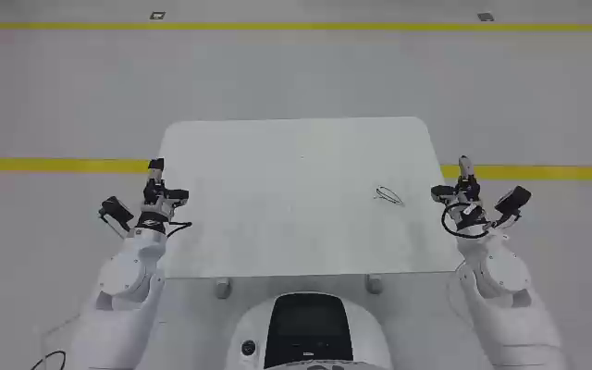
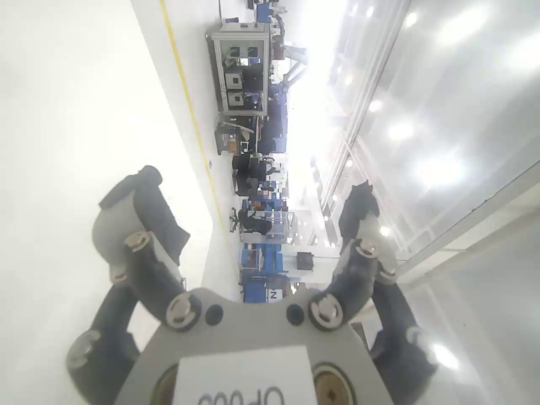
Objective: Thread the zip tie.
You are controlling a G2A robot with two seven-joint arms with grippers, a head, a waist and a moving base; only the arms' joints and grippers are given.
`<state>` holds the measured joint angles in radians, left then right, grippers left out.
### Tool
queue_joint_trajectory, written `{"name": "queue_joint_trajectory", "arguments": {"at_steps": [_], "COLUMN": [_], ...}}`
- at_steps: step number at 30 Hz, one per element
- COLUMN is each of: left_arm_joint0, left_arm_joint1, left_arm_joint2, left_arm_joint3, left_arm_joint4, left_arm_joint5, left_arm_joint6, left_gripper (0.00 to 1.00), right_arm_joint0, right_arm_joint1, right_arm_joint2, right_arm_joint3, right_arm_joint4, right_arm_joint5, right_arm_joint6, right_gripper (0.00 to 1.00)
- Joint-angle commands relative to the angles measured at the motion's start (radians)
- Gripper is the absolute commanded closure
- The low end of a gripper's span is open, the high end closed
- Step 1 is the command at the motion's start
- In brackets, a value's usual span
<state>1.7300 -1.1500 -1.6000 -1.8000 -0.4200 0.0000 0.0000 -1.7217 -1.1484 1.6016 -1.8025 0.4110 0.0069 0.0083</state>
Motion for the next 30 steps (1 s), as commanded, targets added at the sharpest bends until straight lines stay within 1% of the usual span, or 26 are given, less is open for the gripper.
{"name": "queue_joint_trajectory", "arguments": {"at_steps": [1,5,6,8,9,10,11,18,20,22,25,26,28,30], "left_arm_joint0": [0.000,0.000,0.000,0.000,0.000,0.000,0.000,0.000,0.000,0.000,0.000,0.000,0.000,0.000], "left_arm_joint1": [0.000,0.000,0.000,0.000,0.000,0.000,0.000,0.000,0.000,0.000,0.000,0.000,0.000,0.000], "left_arm_joint2": [0.000,0.000,0.000,0.000,0.000,0.000,0.000,0.000,0.000,0.000,0.000,0.000,0.000,0.000], "left_arm_joint3": [0.000,0.000,0.000,0.000,0.000,0.000,0.000,0.000,0.000,0.000,0.000,0.000,0.000,0.000], "left_arm_joint4": [0.000,0.000,0.000,0.000,0.000,0.000,0.000,0.000,0.000,0.000,0.000,0.000,0.000,0.000], "left_arm_joint5": [0.000,0.000,0.000,0.000,0.000,0.000,0.000,0.000,0.000,0.000,0.000,0.000,0.000,0.000], "left_arm_joint6": [0.000,0.000,0.000,0.000,0.000,0.000,0.000,0.000,0.000,0.000,0.000,0.000,0.000,0.000], "left_gripper": [0.00,0.00,0.00,0.00,0.00,0.00,0.00,0.00,0.00,0.00,0.00,0.00,0.00,0.00], "right_arm_joint0": [0.035,0.126,0.161,0.213,0.244,0.265,0.271,0.271,0.273,0.283,0.327,0.352,0.393,0.444], "right_arm_joint1": [0.004,0.016,0.020,0.025,0.028,0.030,0.029,0.029,0.029,0.034,0.047,0.052,0.058,0.063], "right_arm_joint2": [0.001,-0.017,-0.032,-0.054,-0.075,-0.089,-0.096,-0.096,-0.095,-0.082,-0.061,-0.063,-0.073,-0.098], "right_arm_joint3": [0.004,0.025,0.040,0.077,0.100,0.103,0.105,0.105,0.098,0.098,0.115,0.126,0.146,0.180], "right_arm_joint4": [-0.066,-0.217,-0.271,-0.343,-0.421,-0.496,-0.521,-0.521,-0.533,-0.559,-0.639,-0.685,-0.739,-0.800], "right_arm_joint5": [0.032,0.122,0.143,0.171,0.187,0.183,0.178,0.178,0.168,0.142,0.118,0.107,0.091,0.078], "right_arm_joint6": [0.041,0.157,0.206,0.260,0.278,0.260,0.234,0.234,0.236,0.279,0.388,0.435,0.502,0.581], "right_gripper": [0.00,0.00,0.00,0.00,0.00,0.00,0.00,0.00,0.00,0.00,0.00,0.00,0.00,0.00]}}
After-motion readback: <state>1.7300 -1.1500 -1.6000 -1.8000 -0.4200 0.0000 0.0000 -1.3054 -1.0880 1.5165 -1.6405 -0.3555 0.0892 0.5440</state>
